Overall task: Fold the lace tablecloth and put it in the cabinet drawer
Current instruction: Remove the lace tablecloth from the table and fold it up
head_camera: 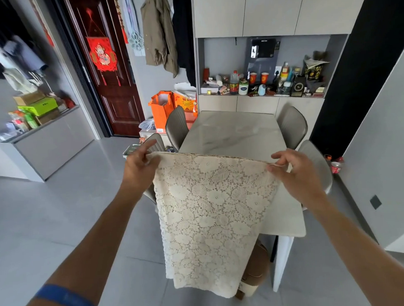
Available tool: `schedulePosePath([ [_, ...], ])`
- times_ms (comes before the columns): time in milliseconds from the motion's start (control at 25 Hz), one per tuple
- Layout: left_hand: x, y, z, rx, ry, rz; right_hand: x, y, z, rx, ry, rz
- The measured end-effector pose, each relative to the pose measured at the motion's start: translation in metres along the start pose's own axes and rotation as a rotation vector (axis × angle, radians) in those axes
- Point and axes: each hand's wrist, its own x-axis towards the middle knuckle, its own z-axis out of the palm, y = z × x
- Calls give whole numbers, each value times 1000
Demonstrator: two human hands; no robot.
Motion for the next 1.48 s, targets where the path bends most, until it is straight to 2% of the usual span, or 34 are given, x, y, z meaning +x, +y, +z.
schedulePosePath([
  [120,15,17,11,-171,-47,47,29,-1,-21,47,-33,112],
  [240,27,25,22,-290,-80,30,50,2,-37,75,-36,102],
  [360,54,39,35,-344,-82,90,80,0,-51,219,22,94],
  [440,84,48,47,-241,-55,131,112,-2,-53,232,76,61],
  [480,103,50,56,-109,-35,151,131,0,-50,148,118,21],
  [560,132,47,78,290,-21,235,166,7,-35,-151,186,-63],
  [640,161,28,104,523,12,293,200,25,-13,-421,192,-88],
  [760,229,-16,140,539,50,318,257,72,29,-598,156,-54],
  [880,320,-41,178,614,-69,289,338,105,70,-648,104,8],
  [960,389,-21,197,535,-94,271,407,103,78,-655,169,10],
  [1040,471,36,207,423,8,319,488,81,61,-633,394,-34],
  [1120,540,105,205,196,143,418,556,45,26,-568,682,-95],
  [1200,571,146,201,-13,190,540,592,18,-5,-474,849,-128],
  [1320,567,146,202,-66,155,636,585,18,-12,-378,874,-161],
  [1480,517,93,208,-118,129,658,513,58,16,-246,729,-134],
])
